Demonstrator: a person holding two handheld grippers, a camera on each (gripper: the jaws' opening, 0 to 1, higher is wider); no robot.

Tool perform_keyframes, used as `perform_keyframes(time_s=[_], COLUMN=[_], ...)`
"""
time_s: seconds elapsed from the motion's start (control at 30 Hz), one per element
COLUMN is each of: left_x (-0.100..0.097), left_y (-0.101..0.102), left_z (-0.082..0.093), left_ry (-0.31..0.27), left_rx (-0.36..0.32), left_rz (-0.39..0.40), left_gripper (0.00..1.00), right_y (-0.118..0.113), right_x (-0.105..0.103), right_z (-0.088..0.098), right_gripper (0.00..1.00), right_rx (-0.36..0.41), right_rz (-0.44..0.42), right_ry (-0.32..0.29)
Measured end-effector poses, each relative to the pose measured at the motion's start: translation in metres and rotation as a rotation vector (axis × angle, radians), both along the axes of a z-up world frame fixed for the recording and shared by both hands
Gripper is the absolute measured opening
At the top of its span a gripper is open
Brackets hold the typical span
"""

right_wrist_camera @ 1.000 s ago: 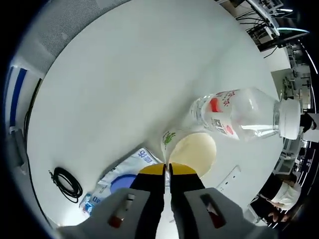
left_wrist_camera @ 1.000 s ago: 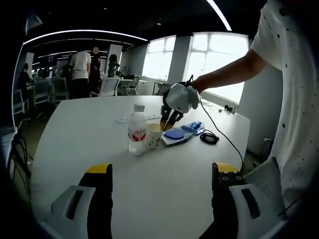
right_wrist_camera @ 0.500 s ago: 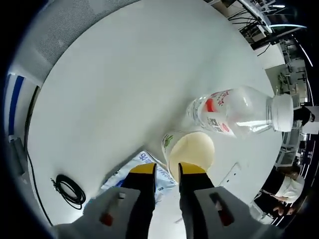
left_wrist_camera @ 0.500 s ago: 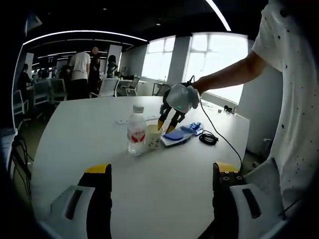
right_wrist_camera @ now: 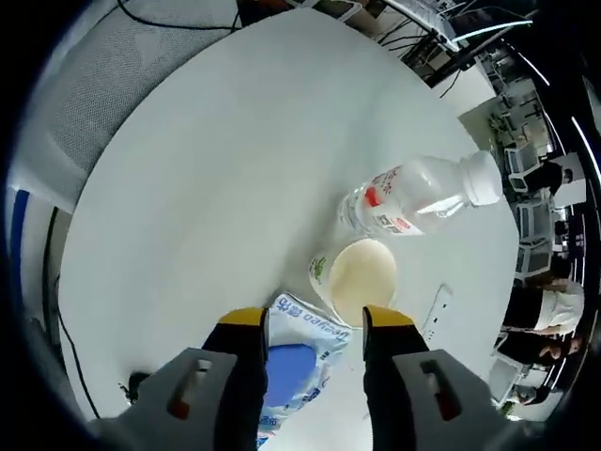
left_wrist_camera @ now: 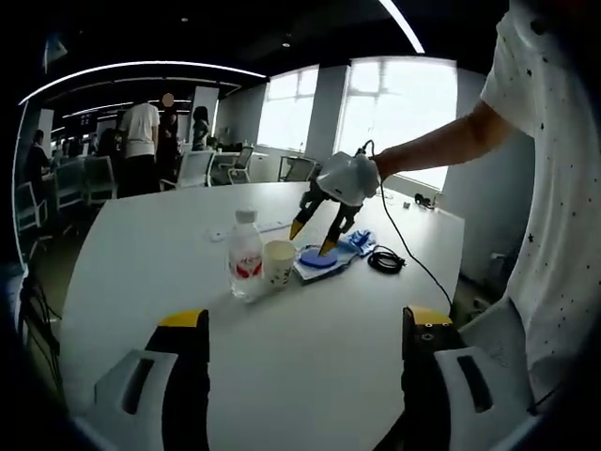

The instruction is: Arrange the tabletop items into an orderly group along one side of the table until the central work area is clear of visible clutter.

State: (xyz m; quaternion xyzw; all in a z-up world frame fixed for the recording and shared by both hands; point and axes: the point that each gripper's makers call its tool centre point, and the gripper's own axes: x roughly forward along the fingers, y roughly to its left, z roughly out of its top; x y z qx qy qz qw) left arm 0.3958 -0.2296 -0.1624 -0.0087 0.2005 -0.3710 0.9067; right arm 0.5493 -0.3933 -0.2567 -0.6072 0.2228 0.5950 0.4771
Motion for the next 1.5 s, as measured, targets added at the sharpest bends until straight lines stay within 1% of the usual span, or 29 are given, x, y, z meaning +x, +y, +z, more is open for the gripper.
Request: perform_keyframes(time_s=[0.13, 0.3, 0.37, 0.43, 0.5, 0.53, 0.57, 0.67, 0.77, 0.87, 0.93, 0.97, 1.0, 1.03, 1.1, 1.13, 1.23, 1.33, 1.5], left_x=[0.0, 0.002, 0.005, 0.006, 0.009, 0.01, 0.01, 0.013, 0.015, 0.017, 0.02, 0.022, 0.023, 0.023, 0.025, 0.025, 0.026, 0.027, 0.026], left_y=[-0.007, -0.015, -0.02, -0.025, -0.031, -0.035, -0.036, -0.046, -0.054, -0.066, -0.072, -0.077, -0.079, -0.082, -0.089, -0.092, -0.097, -0.103, -0.111], left_z=[0.002, 0.009, 0.012, 0.014, 0.017, 0.018, 0.019, 0.021, 0.022, 0.024, 0.025, 0.026, 0.026, 0.026, 0.025, 0.024, 0.022, 0.019, 0.012], left_ry=[-0.002, -0.012, -0.02, -0.025, -0.029, -0.029, -0.03, -0.034, -0.034, -0.037, -0.038, -0.041, -0.042, -0.042, -0.044, -0.041, -0.035, -0.024, -0.005], left_rx=[0.013, 0.013, 0.011, 0.019, 0.021, 0.024, 0.026, 0.04, 0.052, 0.065, 0.069, 0.072, 0.074, 0.076, 0.085, 0.092, 0.101, 0.113, 0.131], left_rz=[-0.017, -0.028, -0.033, -0.043, -0.053, -0.06, -0.062, -0.081, -0.098, -0.117, -0.124, -0.127, -0.13, -0.134, -0.142, -0.145, -0.148, -0.15, -0.146], left_gripper=[0.87, 0.88, 0.9, 0.9, 0.91, 0.91, 0.92, 0.93, 0.94, 0.95, 0.96, 0.97, 0.97, 0.98, 0.99, 0.99, 0.99, 1.0, 1.0], right_y=[-0.008, -0.016, -0.025, -0.031, -0.04, -0.046, -0.048, -0.068, -0.083, -0.103, -0.116, -0.126, -0.132, -0.141, -0.156, -0.161, -0.184, -0.201, -0.236], right_x=[-0.003, -0.011, -0.012, -0.013, -0.016, -0.017, -0.018, -0.024, -0.029, -0.036, -0.042, -0.044, -0.046, -0.05, -0.057, -0.059, -0.072, -0.081, -0.1], right_z=[0.009, 0.023, 0.03, 0.035, 0.041, 0.045, 0.046, 0.056, 0.062, 0.068, 0.072, 0.073, 0.074, 0.076, 0.077, 0.078, 0.08, 0.081, 0.078], right_gripper=[0.45, 0.46, 0.48, 0.48, 0.49, 0.5, 0.51, 0.52, 0.52, 0.53, 0.54, 0.55, 0.55, 0.56, 0.58, 0.58, 0.6, 0.62, 0.62], right_rx=[0.055, 0.128, 0.165, 0.176, 0.203, 0.224, 0.228, 0.273, 0.305, 0.337, 0.377, 0.387, 0.394, 0.419, 0.447, 0.456, 0.505, 0.549, 0.592], right_rz=[-0.054, -0.132, -0.173, -0.192, -0.217, -0.245, -0.247, -0.315, -0.362, -0.411, -0.464, -0.494, -0.505, -0.532, -0.587, -0.595, -0.672, -0.732, -0.834], right_ry=[-0.001, 0.007, 0.008, 0.002, -0.001, -0.001, -0.002, -0.001, -0.002, -0.01, 0.005, 0.002, -0.001, -0.001, 0.007, 0.003, 0.013, 0.016, 0.03])
